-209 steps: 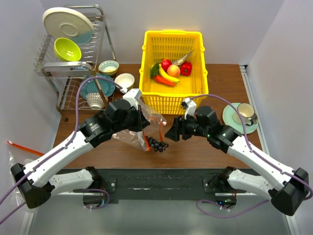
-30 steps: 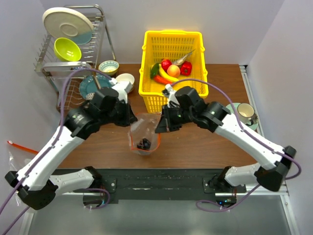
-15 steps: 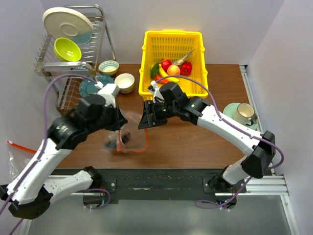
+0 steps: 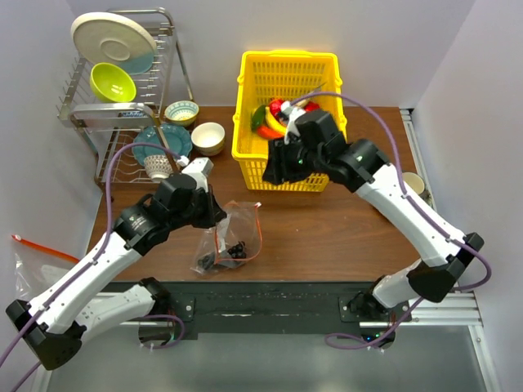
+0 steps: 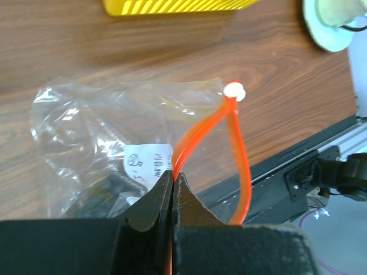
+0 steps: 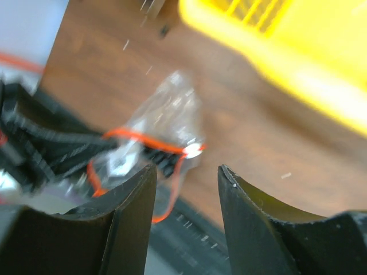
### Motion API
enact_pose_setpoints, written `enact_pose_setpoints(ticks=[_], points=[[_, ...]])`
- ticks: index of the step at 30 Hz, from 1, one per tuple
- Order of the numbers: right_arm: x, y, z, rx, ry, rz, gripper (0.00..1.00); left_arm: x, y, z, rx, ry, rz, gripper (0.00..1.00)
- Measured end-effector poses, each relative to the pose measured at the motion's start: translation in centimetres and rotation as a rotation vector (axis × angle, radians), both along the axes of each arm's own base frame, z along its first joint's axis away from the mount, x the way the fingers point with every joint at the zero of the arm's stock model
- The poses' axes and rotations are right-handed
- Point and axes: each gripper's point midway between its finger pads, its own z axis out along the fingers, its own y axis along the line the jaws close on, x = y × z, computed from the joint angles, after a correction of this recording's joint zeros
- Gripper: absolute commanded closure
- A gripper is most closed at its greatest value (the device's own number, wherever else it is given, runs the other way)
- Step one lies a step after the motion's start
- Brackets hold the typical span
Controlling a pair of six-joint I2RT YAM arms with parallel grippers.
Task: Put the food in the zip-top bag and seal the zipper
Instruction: Pick up the fake fruit from the bin.
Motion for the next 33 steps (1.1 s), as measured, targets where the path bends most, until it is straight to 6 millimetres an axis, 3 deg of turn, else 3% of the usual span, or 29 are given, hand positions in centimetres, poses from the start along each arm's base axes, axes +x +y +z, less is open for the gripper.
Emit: enact_pose_setpoints(ticks=[5, 9, 12, 16, 21, 22, 25, 33], points=[[5.0, -3.3, 3.3, -0.033, -0.12, -0.094, 0.51, 0.1, -0.7, 0.8, -0.04, -0.022, -0.021, 1.0], [10.4, -5.1, 3.2, -0.095, -0.13, -0.166, 0.45, 0.0, -1.1, 1.1, -0.059, -0.024, -0.037, 1.0], [13.9, -6.2, 0.5, -0.207, -0.098, -0.217, 0.43, 0.0, -1.3, 1.3, -0.068, -0.028, -0.044, 1.0], [16.2, -6.9, -4.8, -0.365, -0.022, -0.231, 0.41, 0.0, -1.4, 1.3, -0.071, -0.026, -0.048, 1.0], [17.6, -8.5, -11.1, -0.54, 0.081, -0.245, 0.19, -0.2, -1.5, 1.4, -0.077, -0.022, -0.057, 1.0], [17.9, -9.1, -12.3, -0.576, 0.098, -0.253, 0.18, -0.2, -1.5, 1.4, -0.078, -0.021, -0.059, 1.0], [18.4, -10.4, -14.7, -0.666, 0.131, -0.272, 0.19, -0.3, -1.6, 1.4, -0.08, -0.019, -0.064, 1.0], [18.6, -12.0, -18.6, -0.797, 0.191, -0.282, 0.23, -0.4, -1.8, 1.2, -0.089, -0.016, -0.074, 1.0]])
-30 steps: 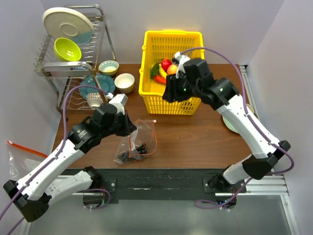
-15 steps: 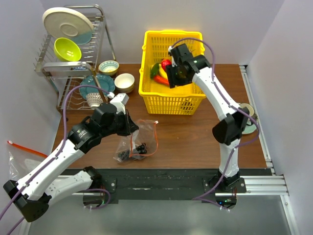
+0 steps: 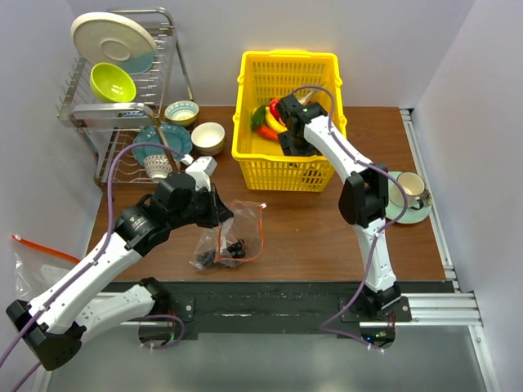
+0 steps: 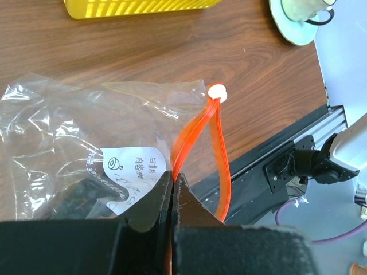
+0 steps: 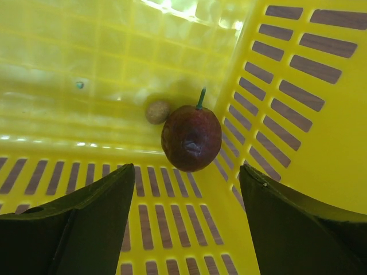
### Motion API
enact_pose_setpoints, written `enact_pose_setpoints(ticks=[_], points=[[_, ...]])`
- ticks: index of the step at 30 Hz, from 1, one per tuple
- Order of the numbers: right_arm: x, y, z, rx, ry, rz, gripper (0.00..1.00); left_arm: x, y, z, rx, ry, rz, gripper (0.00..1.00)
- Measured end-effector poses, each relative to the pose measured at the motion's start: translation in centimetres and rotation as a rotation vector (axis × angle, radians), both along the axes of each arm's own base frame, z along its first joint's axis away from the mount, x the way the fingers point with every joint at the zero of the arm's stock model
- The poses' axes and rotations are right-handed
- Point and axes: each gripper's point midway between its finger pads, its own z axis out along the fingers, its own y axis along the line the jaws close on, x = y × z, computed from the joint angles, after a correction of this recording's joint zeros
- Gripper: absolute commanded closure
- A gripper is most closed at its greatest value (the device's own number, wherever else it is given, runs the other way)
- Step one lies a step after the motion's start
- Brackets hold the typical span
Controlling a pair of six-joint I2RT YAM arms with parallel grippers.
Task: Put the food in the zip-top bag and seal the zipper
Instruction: Pick up the fake fruit from the bin.
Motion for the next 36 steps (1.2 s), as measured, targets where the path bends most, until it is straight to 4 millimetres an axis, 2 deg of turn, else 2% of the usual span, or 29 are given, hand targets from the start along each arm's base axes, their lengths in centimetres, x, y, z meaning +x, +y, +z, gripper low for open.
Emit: enact_pose_setpoints(ticks=[13, 19, 20, 23, 26, 31, 33, 36], points=[[-0.3, -1.9, -5.5, -0.111, 0.107, -0.027, 0.26, -0.2, -0.1, -0.4, -0.003, 0.012, -0.005, 1.0], [-0.2, -2.9, -7.7, -0.144, 0.149, -0.041, 0.42, -0.3, -0.1, -0.6, -0.003, 0.015, -0.008, 1.0], [-0.2, -3.1, -8.1, -0.155, 0.154, -0.043, 0.48, -0.3, -0.1, -0.6, -0.003, 0.015, -0.008, 1.0], [0.0, -3.1, -8.0, -0.155, 0.149, -0.044, 0.58, -0.3, -0.1, -0.6, -0.002, 0.016, -0.009, 1.0], [0.2, -3.0, -7.9, -0.149, 0.142, -0.044, 0.63, -0.3, -0.1, -0.7, 0.001, 0.02, -0.01, 1.0], [0.8, -2.3, -7.3, -0.108, 0.114, -0.04, 0.64, -0.2, -0.2, -0.9, 0.01, 0.027, -0.01, 1.0], [1.0, -1.8, -6.2, -0.072, 0.09, -0.033, 0.64, -0.2, -0.2, -0.9, 0.011, 0.028, -0.01, 1.0], [1.5, -0.8, -3.0, 0.005, 0.022, -0.019, 0.65, -0.1, -0.2, -0.9, 0.013, 0.03, -0.01, 1.0]])
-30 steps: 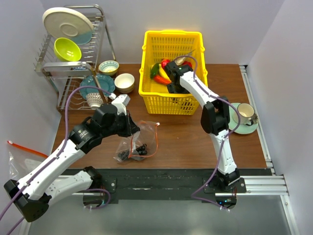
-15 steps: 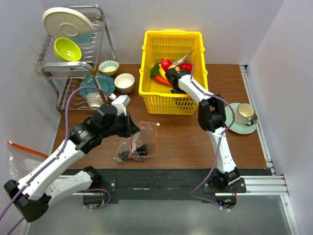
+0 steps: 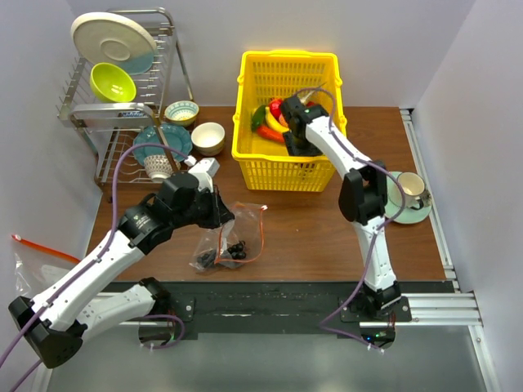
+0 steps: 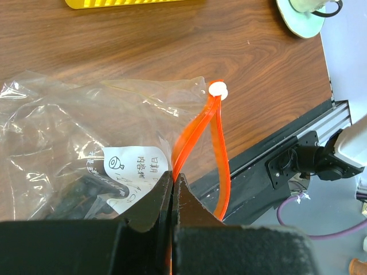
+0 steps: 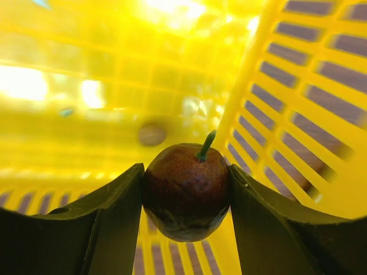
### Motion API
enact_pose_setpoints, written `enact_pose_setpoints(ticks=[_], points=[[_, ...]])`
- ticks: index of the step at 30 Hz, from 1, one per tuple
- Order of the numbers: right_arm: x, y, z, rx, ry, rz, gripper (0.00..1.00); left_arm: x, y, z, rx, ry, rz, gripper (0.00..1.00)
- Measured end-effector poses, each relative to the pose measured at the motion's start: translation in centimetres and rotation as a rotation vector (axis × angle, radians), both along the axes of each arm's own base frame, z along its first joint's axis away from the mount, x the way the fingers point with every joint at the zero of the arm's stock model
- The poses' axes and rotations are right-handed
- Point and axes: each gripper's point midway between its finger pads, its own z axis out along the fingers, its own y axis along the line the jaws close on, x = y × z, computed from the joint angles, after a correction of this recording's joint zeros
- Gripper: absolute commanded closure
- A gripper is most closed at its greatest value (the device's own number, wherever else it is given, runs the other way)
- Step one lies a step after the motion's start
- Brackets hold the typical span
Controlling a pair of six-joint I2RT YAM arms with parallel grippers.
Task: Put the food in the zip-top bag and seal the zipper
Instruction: Pick up the fake fruit from the bin.
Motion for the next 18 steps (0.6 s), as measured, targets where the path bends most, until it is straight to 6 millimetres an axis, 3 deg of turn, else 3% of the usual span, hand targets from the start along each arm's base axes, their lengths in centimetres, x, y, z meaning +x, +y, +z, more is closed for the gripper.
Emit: enact_pose_setpoints(ticks=[5, 9, 12, 18], points=[[-0.1, 1.8, 9.6, 0.197, -0.197, 0.047, 0.65, 0.0, 0.0, -0.1, 0.002, 0.003, 0.0, 1.0], [-2.4, 3.5, 16.9, 0.396, -0.327, 0.123, 0.67, 0.0, 0.0, -0.1, 0.002, 0.003, 0.0, 1.0], [-5.4, 5.1, 19.5, 0.561, -0.359, 0.198, 0.69, 0.1, 0.0, -0.1, 0.002, 0.003, 0.001, 1.0], [-12.3, 8.3, 20.4, 0.832, -0.336, 0.348, 0.7, 0.1, 0.0, -0.1, 0.004, 0.003, 0.002, 1.0]])
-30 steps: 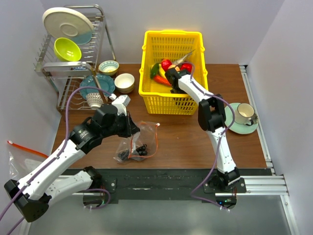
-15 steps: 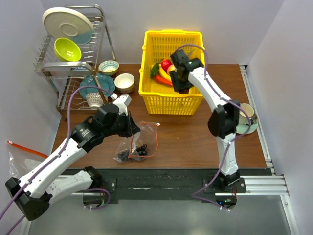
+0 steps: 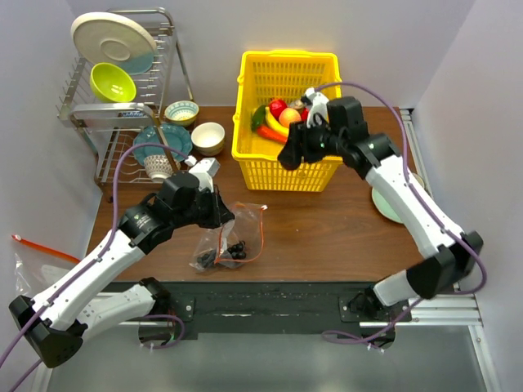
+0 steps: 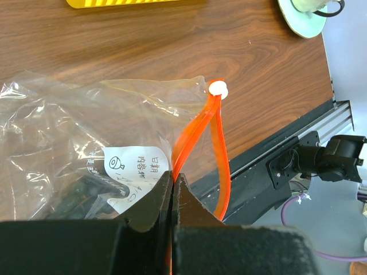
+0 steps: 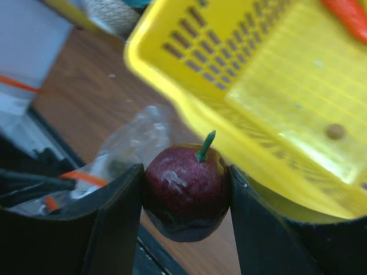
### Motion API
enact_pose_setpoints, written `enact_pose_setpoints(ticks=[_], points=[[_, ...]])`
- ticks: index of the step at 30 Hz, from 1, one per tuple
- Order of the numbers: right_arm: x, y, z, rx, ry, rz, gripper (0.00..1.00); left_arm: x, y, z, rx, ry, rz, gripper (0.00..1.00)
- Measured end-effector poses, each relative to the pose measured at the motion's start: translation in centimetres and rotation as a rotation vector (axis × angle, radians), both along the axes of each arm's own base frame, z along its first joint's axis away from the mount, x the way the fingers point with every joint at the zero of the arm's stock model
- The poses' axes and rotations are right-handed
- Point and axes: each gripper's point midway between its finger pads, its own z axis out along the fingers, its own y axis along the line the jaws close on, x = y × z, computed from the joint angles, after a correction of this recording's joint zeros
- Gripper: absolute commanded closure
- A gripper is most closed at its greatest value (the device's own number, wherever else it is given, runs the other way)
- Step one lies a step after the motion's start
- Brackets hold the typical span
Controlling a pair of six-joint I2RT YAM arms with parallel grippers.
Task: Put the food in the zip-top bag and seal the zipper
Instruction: Place the fake fruit in the zipper food storage bag.
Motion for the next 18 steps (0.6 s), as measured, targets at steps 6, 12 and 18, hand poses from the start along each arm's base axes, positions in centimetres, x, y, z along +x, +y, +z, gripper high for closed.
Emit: enact_pose_setpoints(ticks=[6, 12, 18], points=[[-8.7, 3.2, 1.1, 0.136, -0.04, 0.207, 0.73, 0.0, 0.0, 0.0, 0.004, -0.005, -0.004, 1.0], [-15.5, 6.3, -0.3, 0.243, 0.007, 0.353, 0.75, 0.2, -0.1, 0.2, 0.004, -0.007, -0.004, 1.0], [-19.5, 8.6, -6.6, 0.234, 0.168, 0.385, 0.76, 0.2, -0.2, 0.2, 0.003, -0.004, -0.007, 1.0]])
